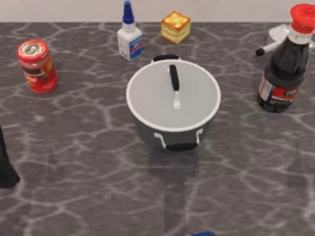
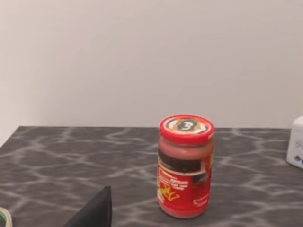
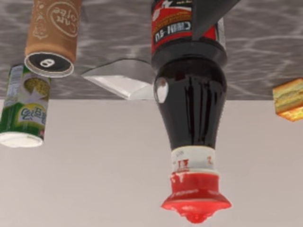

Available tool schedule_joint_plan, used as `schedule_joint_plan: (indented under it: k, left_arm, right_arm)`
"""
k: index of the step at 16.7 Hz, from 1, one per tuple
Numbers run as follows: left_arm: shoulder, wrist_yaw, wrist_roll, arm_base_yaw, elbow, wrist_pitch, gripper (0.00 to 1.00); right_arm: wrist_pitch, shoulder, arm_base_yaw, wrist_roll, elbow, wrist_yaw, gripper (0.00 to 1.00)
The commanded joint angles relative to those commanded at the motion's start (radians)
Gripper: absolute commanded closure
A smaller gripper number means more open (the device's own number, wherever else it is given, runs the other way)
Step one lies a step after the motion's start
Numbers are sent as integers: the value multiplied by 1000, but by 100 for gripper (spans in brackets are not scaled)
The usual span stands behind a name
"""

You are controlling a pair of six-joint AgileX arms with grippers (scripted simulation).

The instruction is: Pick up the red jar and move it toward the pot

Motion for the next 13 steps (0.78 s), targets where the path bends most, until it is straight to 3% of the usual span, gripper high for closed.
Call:
schedule_joint_plan:
  k: [5,13]
  left_arm:
    - [53,9,6,-2,26,-44,0]
    - [531,84,82,-31,365,-395,0]
  right_arm:
    - [0,0,0,0,0,0,0]
    - [0,0,0,0,0,0,0]
